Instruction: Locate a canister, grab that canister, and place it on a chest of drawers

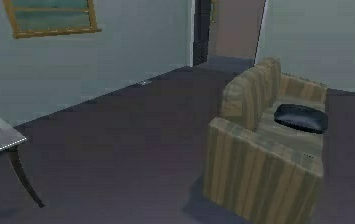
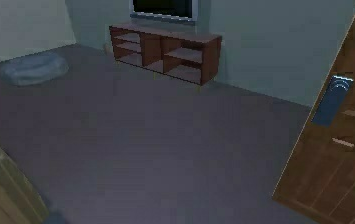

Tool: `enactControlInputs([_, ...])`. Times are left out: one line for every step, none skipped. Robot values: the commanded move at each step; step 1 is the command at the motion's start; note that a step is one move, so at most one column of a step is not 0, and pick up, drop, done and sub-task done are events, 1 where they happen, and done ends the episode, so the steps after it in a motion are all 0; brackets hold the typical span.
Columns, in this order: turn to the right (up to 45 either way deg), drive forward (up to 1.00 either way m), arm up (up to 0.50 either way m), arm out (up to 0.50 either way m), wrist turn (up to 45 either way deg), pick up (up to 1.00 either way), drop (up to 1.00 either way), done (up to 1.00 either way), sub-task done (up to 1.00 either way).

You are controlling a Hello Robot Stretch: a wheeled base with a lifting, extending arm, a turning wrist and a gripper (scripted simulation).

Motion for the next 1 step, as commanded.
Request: enactControlInputs([18.0, 0.00, 0.00, 0.00, 0.0, 0.00, 0.00, 0.00, 0.00])
